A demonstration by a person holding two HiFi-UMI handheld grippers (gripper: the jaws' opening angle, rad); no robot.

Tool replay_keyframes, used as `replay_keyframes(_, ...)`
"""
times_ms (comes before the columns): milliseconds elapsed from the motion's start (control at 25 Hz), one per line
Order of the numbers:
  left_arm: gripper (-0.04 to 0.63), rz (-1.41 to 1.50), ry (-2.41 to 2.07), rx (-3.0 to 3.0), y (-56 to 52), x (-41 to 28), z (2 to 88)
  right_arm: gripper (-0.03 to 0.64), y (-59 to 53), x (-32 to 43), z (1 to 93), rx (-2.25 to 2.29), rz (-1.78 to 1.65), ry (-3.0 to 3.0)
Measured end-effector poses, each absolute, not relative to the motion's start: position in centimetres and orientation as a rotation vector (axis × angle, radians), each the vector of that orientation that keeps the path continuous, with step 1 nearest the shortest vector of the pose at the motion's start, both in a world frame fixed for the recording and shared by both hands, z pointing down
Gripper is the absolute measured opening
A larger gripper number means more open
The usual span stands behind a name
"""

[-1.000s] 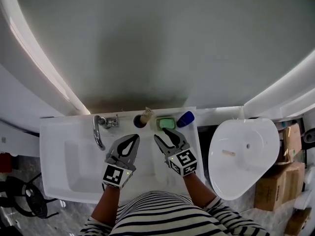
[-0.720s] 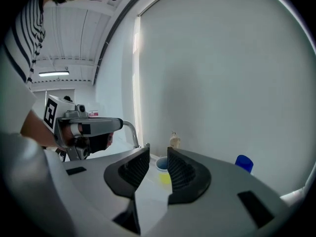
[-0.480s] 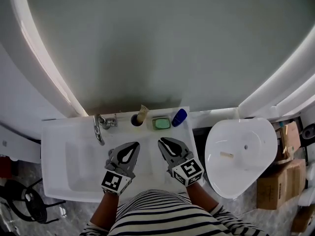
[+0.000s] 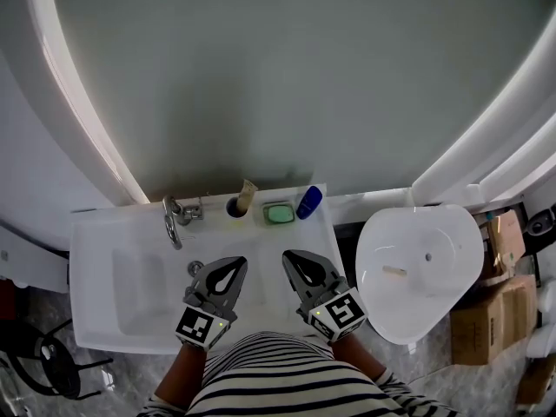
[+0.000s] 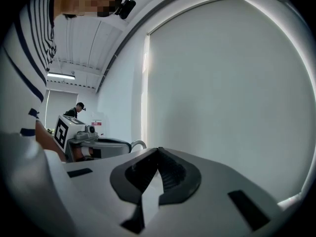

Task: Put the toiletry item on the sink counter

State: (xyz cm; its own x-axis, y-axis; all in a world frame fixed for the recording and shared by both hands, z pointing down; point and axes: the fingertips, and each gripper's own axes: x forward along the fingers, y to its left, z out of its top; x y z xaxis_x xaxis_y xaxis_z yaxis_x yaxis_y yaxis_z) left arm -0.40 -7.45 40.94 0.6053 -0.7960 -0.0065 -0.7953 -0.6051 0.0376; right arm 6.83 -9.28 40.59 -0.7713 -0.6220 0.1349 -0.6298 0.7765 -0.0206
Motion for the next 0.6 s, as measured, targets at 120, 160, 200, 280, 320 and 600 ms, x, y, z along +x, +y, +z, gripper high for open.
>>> replay_keyframes(120,0.008,-0.052,-1.354,2.788,-6.6,0.1,40.9,0.008,-8.3,7.2,40.0,1.013,0.087,-2.834)
replay_keyframes(160,0.009,-0.053,-1.342,2.789,-6.4,0.3,40.9,0.007,-8.0,7.3,40.0,1.016,0.088,-2.832)
replay_keyframes(200,0.009,-0.051,-1.331,2.792,-6.2,0.5,40.9,0.006,-7.8,7.5,40.0,1.020,0.092,-2.832)
replay_keyframes(280,0.009,-0.051,-1.310,2.800,-6.1,0.9,40.9,0.006,-7.6,7.9,39.9,1.035,0.094,-2.836)
replay_keyframes(320,0.009,-0.055,-1.302,2.803,-6.0,1.1,40.9,0.006,-7.4,8.0,39.7,1.041,0.090,-2.837)
replay_keyframes(600,0.009,-0.072,-1.260,2.818,-5.4,1.6,40.8,0.006,-6.6,7.9,39.8,1.050,0.101,-2.818)
